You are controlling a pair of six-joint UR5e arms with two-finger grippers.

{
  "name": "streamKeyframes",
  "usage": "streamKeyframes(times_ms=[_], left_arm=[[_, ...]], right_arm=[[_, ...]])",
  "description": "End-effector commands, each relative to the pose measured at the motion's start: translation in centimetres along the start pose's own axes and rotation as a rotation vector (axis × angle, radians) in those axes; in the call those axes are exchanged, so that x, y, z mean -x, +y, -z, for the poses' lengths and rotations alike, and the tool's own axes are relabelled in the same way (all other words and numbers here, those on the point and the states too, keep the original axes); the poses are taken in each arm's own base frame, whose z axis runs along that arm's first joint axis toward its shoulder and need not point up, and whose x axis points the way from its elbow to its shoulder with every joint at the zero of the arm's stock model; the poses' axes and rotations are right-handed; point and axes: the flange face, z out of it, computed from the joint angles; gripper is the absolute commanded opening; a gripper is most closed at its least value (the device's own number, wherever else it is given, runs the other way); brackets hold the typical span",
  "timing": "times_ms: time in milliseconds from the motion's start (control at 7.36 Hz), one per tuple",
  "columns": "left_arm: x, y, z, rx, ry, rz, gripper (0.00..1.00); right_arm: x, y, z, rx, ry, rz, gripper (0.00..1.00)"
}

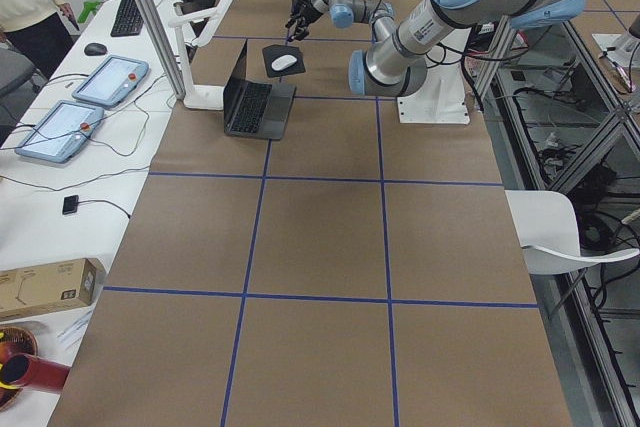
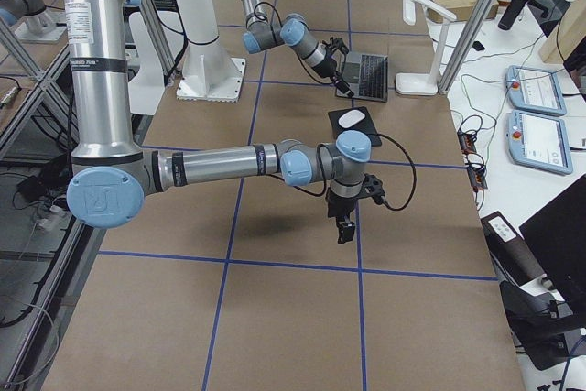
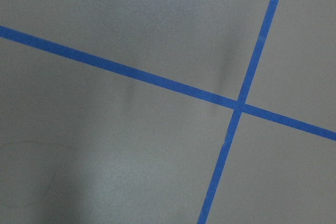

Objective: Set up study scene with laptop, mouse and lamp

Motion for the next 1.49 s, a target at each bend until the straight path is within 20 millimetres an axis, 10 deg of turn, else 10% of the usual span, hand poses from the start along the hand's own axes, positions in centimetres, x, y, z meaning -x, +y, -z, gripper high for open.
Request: streamKeyframes(times_ms=[0, 544, 1359], left_arm=[[5.1, 0.1, 1.7, 0.106, -0.032, -0.023, 0.88], [15.2, -2.7, 5.2, 0.303, -0.094, -0.116, 0.92], [34.0, -16.2, 5.1, 0.512, -0.24, -0.285, 0.99]], right_arm=[[0.1, -0.1, 0.1, -0.004, -0.002, -0.001, 1.0], [-0.2, 0.1, -0.2, 0.002, -0.001, -0.011, 1.0], [-3.0, 1.9, -2.1, 0.045, 0.005, -0.053, 1.0]])
